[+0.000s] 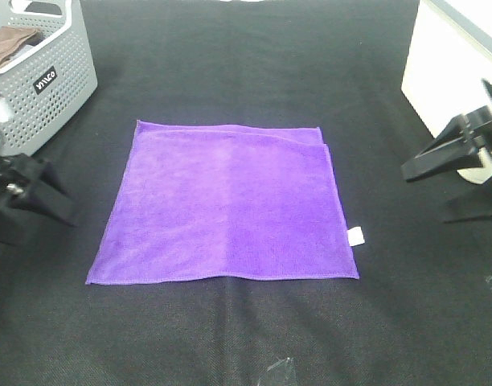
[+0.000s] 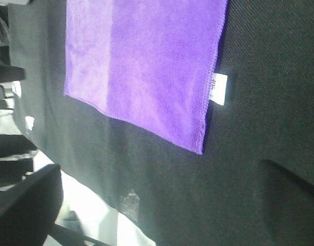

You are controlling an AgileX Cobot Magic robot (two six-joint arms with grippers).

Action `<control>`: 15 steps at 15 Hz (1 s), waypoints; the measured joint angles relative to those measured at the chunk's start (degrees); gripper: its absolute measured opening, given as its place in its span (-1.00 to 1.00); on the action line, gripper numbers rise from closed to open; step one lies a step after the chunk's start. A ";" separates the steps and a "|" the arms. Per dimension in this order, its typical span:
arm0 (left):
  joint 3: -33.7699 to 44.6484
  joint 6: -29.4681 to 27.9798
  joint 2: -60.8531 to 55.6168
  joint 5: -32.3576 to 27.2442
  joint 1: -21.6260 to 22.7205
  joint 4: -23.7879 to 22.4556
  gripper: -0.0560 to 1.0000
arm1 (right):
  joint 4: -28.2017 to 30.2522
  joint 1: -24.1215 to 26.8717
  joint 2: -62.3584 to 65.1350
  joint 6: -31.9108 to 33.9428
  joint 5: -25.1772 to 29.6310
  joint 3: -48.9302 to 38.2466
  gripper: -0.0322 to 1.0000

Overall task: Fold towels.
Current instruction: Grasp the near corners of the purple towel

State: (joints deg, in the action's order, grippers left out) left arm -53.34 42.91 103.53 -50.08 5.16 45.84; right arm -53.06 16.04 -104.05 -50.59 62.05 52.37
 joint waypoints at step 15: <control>-1.03 15.53 13.46 1.15 0.17 16.90 0.87 | -4.30 -7.39 -13.24 -6.02 -8.37 0.00 0.87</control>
State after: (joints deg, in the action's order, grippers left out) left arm -54.37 58.44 117.00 -48.93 5.33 62.74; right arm -57.35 8.65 -117.28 -56.61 53.69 52.37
